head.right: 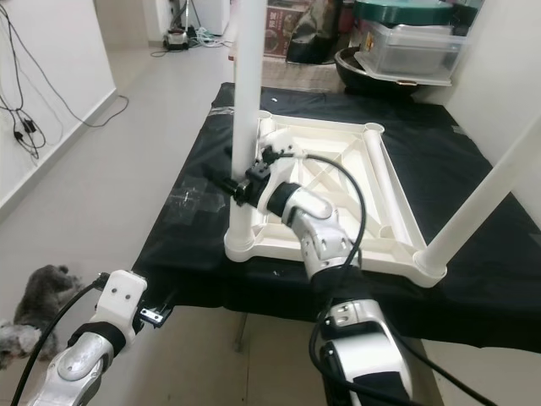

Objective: Building children table

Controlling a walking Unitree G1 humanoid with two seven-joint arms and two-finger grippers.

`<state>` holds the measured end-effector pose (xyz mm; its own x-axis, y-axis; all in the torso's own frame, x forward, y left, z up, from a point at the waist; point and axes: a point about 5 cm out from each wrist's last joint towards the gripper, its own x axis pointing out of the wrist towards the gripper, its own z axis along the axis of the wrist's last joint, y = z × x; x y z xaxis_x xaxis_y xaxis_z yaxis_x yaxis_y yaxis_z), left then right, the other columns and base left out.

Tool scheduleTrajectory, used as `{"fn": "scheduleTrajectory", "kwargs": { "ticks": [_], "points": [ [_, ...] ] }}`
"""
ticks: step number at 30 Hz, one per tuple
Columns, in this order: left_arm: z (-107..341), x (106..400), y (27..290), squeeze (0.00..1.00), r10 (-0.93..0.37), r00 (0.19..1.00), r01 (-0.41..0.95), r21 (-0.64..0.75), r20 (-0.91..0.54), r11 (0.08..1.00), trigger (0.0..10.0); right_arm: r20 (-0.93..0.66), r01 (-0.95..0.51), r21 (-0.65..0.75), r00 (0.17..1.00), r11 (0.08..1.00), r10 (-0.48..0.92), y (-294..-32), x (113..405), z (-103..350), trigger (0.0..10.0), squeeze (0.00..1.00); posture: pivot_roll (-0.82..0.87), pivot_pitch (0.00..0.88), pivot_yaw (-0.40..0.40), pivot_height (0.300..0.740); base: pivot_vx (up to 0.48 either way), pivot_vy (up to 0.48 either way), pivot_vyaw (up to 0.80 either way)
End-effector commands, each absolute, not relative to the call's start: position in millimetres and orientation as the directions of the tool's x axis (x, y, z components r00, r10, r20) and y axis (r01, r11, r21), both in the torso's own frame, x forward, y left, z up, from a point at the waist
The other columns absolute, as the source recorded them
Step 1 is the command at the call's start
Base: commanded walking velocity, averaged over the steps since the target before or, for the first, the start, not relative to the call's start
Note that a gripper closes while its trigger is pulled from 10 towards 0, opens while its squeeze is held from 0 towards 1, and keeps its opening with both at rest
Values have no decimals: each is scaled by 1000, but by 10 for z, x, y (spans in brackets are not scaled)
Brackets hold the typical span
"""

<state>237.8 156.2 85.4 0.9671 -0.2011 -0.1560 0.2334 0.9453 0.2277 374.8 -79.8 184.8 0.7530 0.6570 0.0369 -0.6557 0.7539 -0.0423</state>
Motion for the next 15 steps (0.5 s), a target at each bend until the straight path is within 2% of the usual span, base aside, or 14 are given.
{"fn": "scheduleTrajectory", "kwargs": {
  "ticks": [1, 2, 3, 4, 6, 7, 8, 15],
  "points": [
    [809, 2350, 1556, 0, -202, 963, 241, 232, -179, 942, 10000, -7, -605, -54, 796, 794, 606, -794, 3772, 1765, 0, 0, 166, 0, -102, 740, 0, 0, 0],
    [805, 2336, 1567, 0, -199, 963, 238, 232, -181, 943, 10000, -69, -309, 17, 948, 951, 310, -1005, 3872, 1639, 0, 0, 163, 0, -101, 740, 0, 0, 0],
    [795, 2322, 1573, 0, -197, 963, 237, 231, -185, 944, 10000, -141, 13, 21, 990, 1000, -10, -1278, 3866, 1471, 0, 0, 160, 0, -92, 740, 0, 0, 0],
    [787, 2312, 1576, 0, -196, 962, 237, 231, -188, 944, 10000, -187, 208, 9, 961, 978, -203, -1458, 3822, 1362, 0, 0, 160, 0, -92, 740, 0, 0, 0],
    [787, 2312, 1576, 0, -196, 962, 237, 231, -188, 944, 10000, -187, 208, 9, 961, 978, -203, -1458, 3822, 1362, 0, 0, 160, 0, -92, 740, 0, 0, 0],
    [785, 2310, 1565, 0, -201, 961, 242, 228, -189, 943, 10000, -201, 330, -11, 924, 944, -326, -1599, 3712, 1245, 0, 0, 156, 0, -87, 740, 0, 0, 0],
    [785, 2313, 1560, 0, -204, 960, 246, 227, -190, 942, 10000, -208, 373, -14, 907, 928, -367, -1625, 3606, 1169, 0, 0, 141, 0, -76, 740, 0, 0, 0],
    [790, 2340, 1556, 0, -214, 958, 255, 227, -190, 940, 10000, -209, 359, 30, 915, 933, -345, -1501, 3460, 1131, 0, 0, 128, 0, -60, 740, 0, 0, 0]
  ]
}}
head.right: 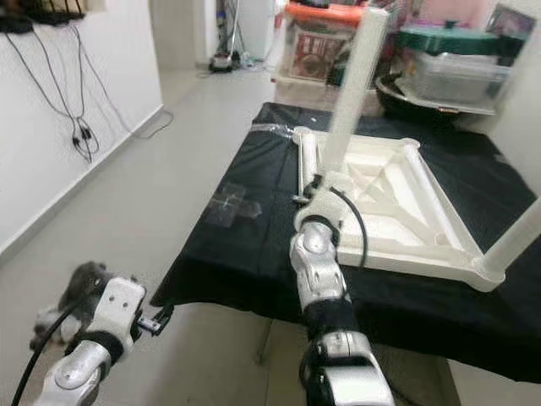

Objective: Building children table

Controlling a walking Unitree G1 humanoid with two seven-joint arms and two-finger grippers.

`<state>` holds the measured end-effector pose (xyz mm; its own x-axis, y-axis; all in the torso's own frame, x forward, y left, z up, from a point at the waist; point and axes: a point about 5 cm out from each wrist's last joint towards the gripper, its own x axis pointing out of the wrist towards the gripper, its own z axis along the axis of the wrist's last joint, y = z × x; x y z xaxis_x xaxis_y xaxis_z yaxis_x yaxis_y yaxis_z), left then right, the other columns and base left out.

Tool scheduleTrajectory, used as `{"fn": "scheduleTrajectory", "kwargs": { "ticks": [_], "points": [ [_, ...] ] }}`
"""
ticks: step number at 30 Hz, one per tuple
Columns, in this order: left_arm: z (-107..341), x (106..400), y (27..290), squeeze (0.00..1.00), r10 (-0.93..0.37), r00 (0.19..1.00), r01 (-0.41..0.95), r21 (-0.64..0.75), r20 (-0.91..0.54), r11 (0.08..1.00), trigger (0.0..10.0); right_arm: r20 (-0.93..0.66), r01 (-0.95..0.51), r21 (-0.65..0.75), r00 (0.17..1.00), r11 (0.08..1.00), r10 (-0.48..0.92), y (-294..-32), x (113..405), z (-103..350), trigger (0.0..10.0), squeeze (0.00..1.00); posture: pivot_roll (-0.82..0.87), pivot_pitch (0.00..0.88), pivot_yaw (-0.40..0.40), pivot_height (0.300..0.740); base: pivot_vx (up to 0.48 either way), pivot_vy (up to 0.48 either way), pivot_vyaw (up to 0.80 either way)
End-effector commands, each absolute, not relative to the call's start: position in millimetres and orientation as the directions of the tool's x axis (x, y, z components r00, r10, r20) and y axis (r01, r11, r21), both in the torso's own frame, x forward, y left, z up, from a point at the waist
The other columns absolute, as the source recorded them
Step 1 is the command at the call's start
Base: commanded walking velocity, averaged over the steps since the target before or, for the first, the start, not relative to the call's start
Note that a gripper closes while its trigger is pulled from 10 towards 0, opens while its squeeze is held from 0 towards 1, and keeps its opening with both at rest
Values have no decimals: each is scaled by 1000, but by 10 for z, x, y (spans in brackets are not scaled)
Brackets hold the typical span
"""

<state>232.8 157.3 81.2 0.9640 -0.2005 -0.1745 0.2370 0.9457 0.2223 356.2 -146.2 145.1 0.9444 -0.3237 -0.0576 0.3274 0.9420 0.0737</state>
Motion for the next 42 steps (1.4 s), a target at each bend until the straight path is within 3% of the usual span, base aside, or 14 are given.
{"fn": "scheduleTrajectory", "kwargs": {
  "ticks": [1, 2, 4, 8, 9, 17, 18, 20, 25, 33, 36, 39, 40, 42],
  "points": [
    [795, 2358, 1533, 0, -224, 956, 264, 224, -188, 938, 10000, -147, 202, 129, 972, 971, -183, -1268, 3489, 1243, 10000, 0, 125, 0, -59, 740, 0, 0, 0],
    [795, 2358, 1533, 0, -224, 956, 264, 224, -188, 938, 10000, -147, 202, 129, 972, 971, -183, -1268, 3489, 1243, 10000, 0, 125, 0, -59, 740, 0, 0, 0],
    [801, 2376, 1508, 0, -233, 954, 272, 221, -187, 936, 10000, 31, -76, 213, 997, 974, 71, -968, 3556, 1538, 10000, 1000, 132, 0, -66, 740, 0, 0, 0],
    [809, 2374, 1519, 0, -229, 956, 267, 220, -184, 938, 10000, 89, -244, 219, 969, 945, 229, -869, 3648, 1734, 10000, 1000, 133, 0, -67, 740, 0, 0, 0],
    [805, 2368, 1528, 0, -226, 957, 264, 219, -185, 939, 10000, 133, -364, 235, 930, 901, 342, -816, 3683, 1874, 10000, 0, 135, 0, -74, 740, 0, 0, 0],
    [792, 2350, 1527, 0, -227, 956, 266, 215, -187, 940, 10000, 123, -896, -40, 434, 441, 893, -609, 3466, 2072, 10000, 0, 148, 0, -85, 740, 0, 0, 0],
    [796, 2354, 1526, 0, -224, 957, 262, 214, -185, 941, 10000, 91, -894, -35, 442, 447, 892, -558, 3472, 1955, 4510, 0, 158, 0, -95, 740, 0, 0, 0],
    [801, 2353, 1535, 0, -217, 959, 255, 215, -183, 943, 10000, 42, -835, -6, 550, 551, 834, -499, 3550, 1784, 0, 0, 168, 0, -100, 740, 0, 0, 0],
    [787, 2312, 1554, 0, -211, 959, 251, 217, -191, 943, 10000, -142, -268, 138, 947, 953, 287, -876, 3820, 1450, 0, 0, 167, 0, -95, 740, 0, 0, 0],
    [779, 2304, 1566, 0, -215, 956, 257, 218, -198, 942, 10000, -319, 466, 38, 844, 884, -431, -1685, 3516, 966, 0, 0, 148, 0, -83, 740, 0, 0, 0],
    [783, 2324, 1562, 0, -216, 956, 257, 217, -196, 942, 10000, -296, 457, 50, 856, 888, -424, -1637, 3451, 1015, 10000, 0, 139, 0, -77, 740, 0, 0, 0],
    [776, 2340, 1515, 0, -230, 953, 270, 212, -196, 939, 10000, -230, 300, 127, 936, 946, -266, -1434, 3503, 1141, 10000, 0, 122, 0, -68, 740, 0, 0, 0],
    [774, 2348, 1493, 0, -236, 952, 276, 210, -196, 938, 10000, -150, 177, 187, 977, 966, -150, -1315, 3543, 1255, 10000, 1000, 127, 0, -69, 740, 0, 0, 0],
    [779, 2354, 1476, 0, -242, 951, 281, 208, -194, 937, 10000, -3, -35, 259, 999, 965, 37, -1114, 3608, 1496, 10000, 1000, 128, 0, -70, 740, 0, 0, 0]
  ]
}}
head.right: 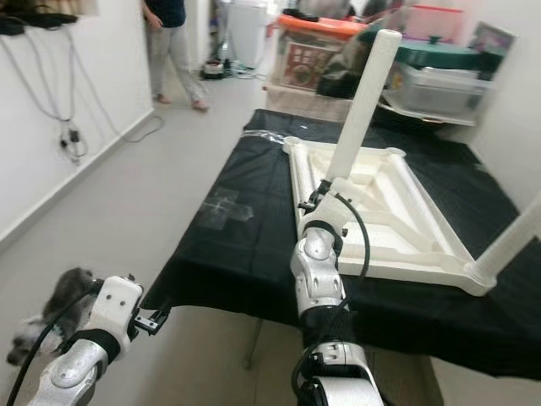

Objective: Building children table

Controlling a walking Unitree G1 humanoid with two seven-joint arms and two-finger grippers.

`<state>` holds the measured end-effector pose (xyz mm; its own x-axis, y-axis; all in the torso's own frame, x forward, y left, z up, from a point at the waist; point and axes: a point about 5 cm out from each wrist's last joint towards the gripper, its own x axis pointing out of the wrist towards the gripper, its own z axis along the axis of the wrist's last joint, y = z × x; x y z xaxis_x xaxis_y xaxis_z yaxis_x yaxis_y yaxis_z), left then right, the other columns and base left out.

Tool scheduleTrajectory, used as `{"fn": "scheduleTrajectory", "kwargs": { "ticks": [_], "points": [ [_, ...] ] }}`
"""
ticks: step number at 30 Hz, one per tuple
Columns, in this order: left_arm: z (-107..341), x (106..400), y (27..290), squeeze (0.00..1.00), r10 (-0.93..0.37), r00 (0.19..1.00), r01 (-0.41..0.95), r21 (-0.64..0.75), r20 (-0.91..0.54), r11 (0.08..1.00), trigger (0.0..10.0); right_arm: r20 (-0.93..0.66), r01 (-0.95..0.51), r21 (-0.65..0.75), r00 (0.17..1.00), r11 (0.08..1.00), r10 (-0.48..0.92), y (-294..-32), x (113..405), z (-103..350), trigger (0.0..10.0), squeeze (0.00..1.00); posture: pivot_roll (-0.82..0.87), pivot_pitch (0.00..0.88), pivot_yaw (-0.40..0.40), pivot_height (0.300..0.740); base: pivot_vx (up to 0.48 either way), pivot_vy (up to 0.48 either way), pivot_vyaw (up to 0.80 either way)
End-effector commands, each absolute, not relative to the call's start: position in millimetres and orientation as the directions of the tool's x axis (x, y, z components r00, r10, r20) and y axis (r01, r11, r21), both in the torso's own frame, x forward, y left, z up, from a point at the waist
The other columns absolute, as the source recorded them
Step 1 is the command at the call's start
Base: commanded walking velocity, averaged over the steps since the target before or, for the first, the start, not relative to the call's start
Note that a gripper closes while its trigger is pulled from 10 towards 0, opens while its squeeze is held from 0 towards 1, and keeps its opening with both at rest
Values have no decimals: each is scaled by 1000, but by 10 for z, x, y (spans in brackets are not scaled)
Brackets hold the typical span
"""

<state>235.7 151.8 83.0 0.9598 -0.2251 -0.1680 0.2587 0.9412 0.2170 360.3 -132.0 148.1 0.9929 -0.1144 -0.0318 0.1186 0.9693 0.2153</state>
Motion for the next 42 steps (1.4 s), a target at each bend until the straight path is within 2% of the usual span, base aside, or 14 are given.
{"fn": "scheduleTrajectory", "kwargs": {
  "ticks": [1, 6, 7, 9, 17, 19, 25, 27, 29, 32, 33, 39, 40, 42],
  "points": [
    [779, 2354, 1476, 0, -242, 951, 281, 208, -194, 937, 10000, -3, -35, 259, 999, 965, 37, -1114, 3608, 1496, 10000, 1000, 128, 0, -70, 740, 0, 0, 0],
    [787, 2349, 1509, 0, -236, 952, 275, 208, -193, 939, 10000, 158, -426, 254, 904, 869, 397, -838, 3628, 1853, 10000, 1000, 130, 0, -72, 740, 0, 0, 0],
    [783, 2344, 1527, 0, -234, 953, 273, 210, -194, 939, 10000, 197, -583, 135, 808, 801, 555, -777, 3584, 1969, 10000, 0, 129, 0, -77, 740, 0, 0, 0],
    [778, 2340, 1542, 0, -231, 953, 271, 213, -195, 939, 10000, 180, -776, 9, 622, 631, 762, -723, 3498, 2062, 10000, 0, 135, 0, -85, 740, 0, 0, 0],
    [783, 2346, 1524, 0, -225, 956, 264, 211, -190, 941, 10000, 105, -874, -41, 478, 484, 872, -649, 3425, 1969, 10000, 0, 142, 0, -92, 740, 0, 0, 0],
    [784, 2329, 1520, 0, -218, 957, 256, 209, -189, 944, 10000, 61, -842, -24, 536, 538, 842, -601, 3457, 1765, 0, 0, 159, 0, -103, 740, 0, 0, 0],
    [760, 2281, 1561, 0, -209, 957, 249, 207, -199, 946, 10000, -107, -346, 112, 928, 932, 357, -878, 3714, 1408, 0, 0, 150, 0, -94, 740, 0, 0, 0],
    [760, 2281, 1561, 0, -209, 957, 249, 207, -199, 946, 10000, -107, -346, 112, 928, 932, 357, -878, 3714, 1408, 0, 0, 150, 0, -94, 740, 0, 0, 0],
    [767, 2308, 1534, 0, -219, 955, 259, 209, -199, 943, 10000, -302, 359, 115, 901, 926, -312, -1552, 3583, 1028, 0, 0, 141, 0, -84, 740, 0, 0, 0],
    [774, 2326, 1503, 0, -228, 954, 266, 202, -195, 942, 10000, -337, 492, 79, 832, 867, -441, -1638, 3354, 913, 314, 0, 124, 0, -72, 740, 0, 0, 0],
    [762, 2325, 1478, 0, -239, 950, 278, 200, -199, 939, 10000, -306, 418, 86, 875, 904, -376, -1528, 3333, 971, 10000, 0, 120, 0, -70, 740, 0, 0, 0],
    [759, 2340, 1446, 0, -253, 946, 293, 201, -201, 935, 10000, -106, 103, 175, 991, 979, -85, -1207, 3424, 1330, 10000, 0, 119, 0, -71, 740, 0, 0, 0],
    [772, 2349, 1461, 0, -248, 949, 286, 202, -196, 937, 10000, -2, -48, 227, 999, 973, 50, -1102, 3475, 1519, 10000, 1000, 126, 0, -77, 740, 0, 0, 0],
    [780, 2353, 1472, 0, -244, 950, 282, 203, -193, 938, 10000, 70, -152, 251, 988, 956, 139, -1031, 3500, 1647, 10000, 1000, 126, 0, -77, 740, 0, 0, 0]
  ]
}}
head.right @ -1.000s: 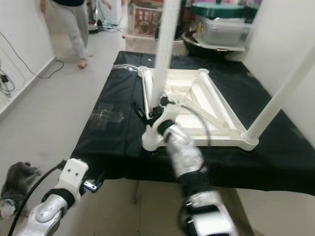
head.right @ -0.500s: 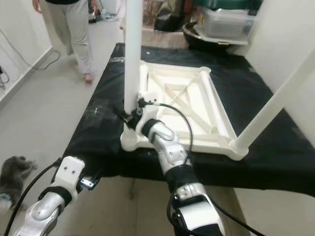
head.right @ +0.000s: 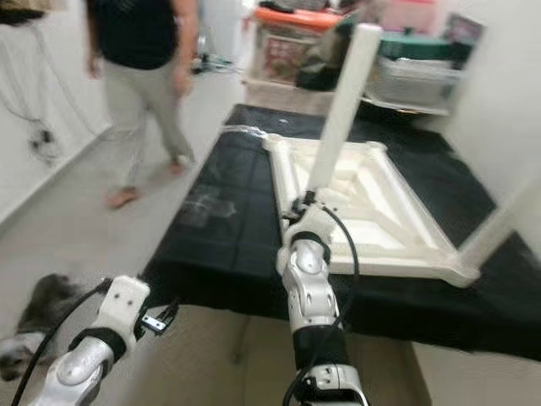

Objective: Building children table

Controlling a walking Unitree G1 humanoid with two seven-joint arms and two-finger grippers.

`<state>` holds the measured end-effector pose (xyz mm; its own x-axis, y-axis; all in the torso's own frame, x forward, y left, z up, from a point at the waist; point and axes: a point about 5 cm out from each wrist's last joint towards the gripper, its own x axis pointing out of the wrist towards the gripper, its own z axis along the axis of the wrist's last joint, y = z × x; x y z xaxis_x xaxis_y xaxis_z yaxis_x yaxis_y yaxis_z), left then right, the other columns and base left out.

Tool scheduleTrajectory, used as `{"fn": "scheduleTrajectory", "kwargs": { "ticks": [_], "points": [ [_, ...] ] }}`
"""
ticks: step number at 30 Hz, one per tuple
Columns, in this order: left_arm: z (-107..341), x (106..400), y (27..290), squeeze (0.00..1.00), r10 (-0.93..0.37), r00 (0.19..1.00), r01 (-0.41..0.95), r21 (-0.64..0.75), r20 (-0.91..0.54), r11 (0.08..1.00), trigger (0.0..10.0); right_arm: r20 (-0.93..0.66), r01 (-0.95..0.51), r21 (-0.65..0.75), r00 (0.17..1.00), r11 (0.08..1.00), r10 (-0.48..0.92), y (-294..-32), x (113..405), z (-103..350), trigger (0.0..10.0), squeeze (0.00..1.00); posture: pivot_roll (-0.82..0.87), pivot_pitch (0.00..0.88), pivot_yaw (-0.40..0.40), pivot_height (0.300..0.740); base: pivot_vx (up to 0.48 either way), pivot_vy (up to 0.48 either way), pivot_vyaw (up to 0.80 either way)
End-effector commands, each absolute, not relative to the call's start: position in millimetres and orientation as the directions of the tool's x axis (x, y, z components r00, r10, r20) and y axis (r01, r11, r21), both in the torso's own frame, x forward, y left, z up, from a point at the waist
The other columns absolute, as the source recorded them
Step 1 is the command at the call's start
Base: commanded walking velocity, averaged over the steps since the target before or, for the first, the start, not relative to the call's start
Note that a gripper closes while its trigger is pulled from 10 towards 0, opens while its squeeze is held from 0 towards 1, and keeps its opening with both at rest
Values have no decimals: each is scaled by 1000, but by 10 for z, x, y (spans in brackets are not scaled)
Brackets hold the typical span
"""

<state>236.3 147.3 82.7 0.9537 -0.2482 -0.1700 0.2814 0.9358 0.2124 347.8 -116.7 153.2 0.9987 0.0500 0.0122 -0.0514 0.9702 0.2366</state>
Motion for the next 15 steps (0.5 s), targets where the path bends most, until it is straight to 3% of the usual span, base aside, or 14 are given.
{"fn": "scheduleTrajectory", "kwargs": {
  "ticks": [1, 2, 4, 5, 6, 7, 10, 15],
  "points": [
    [785, 2351, 1490, 0, -239, 952, 276, 203, -191, 939, 10000, 130, -314, 278, 949, 908, 289, -905, 3526, 1793, 10000, 1000, 124, 0, -77, 740, 0, 0, 0],
    [785, 2351, 1490, 0, -239, 952, 276, 203, -191, 939, 10000, 130, -314, 278, 949, 908, 289, -905, 3526, 1793, 10000, 1000, 124, 0, -77, 740, 0, 0, 0],
    [772, 2331, 1506, 0, -235, 952, 273, 204, -195, 940, 10000, 246, -685, 199, 728, 701, 640, -709, 3467, 2082, 10000, 0, 126, 0, -78, 740, 0, 0, 0],
    [772, 2331, 1506, 0, -235, 952, 273, 204, -195, 940, 10000, 246, -685, 199, 728, 701, 640, -709, 3467, 2082, 10000, 0, 126, 0, -78, 740, 0, 0, 0],
    [766, 2323, 1501, 0, -235, 952, 274, 205, -196, 940, 10000, 258, -830, 123, 555, 543, 790, -664, 3382, 2162, 10000, 0, 129, 0, -80, 740, 0, 0, 0],
    [762, 2319, 1495, 0, -236, 951, 276, 205, -197, 939, 10000, 249, -889, 82, 456, 450, 855, -649, 3317, 2194, 10000, 0, 129, 0, -80, 740, 0, 0, 0],
    [762, 2321, 1488, 0, -237, 951, 276, 204, -197, 939, 10000, 221, -921, 60, 388, 385, 895, -649, 3278, 2182, 10000, 0, 130, 0, -82, 740, 0, 0, 0],
    [782, 2340, 1489, 0, -234, 954, 271, 205, -190, 940, 10000, 111, -935, 29, 353, 352, 929, -547, 3220, 1951, 10000, 0, 145, 0, -94, 740, 0, 0, 0]
  ]
}}
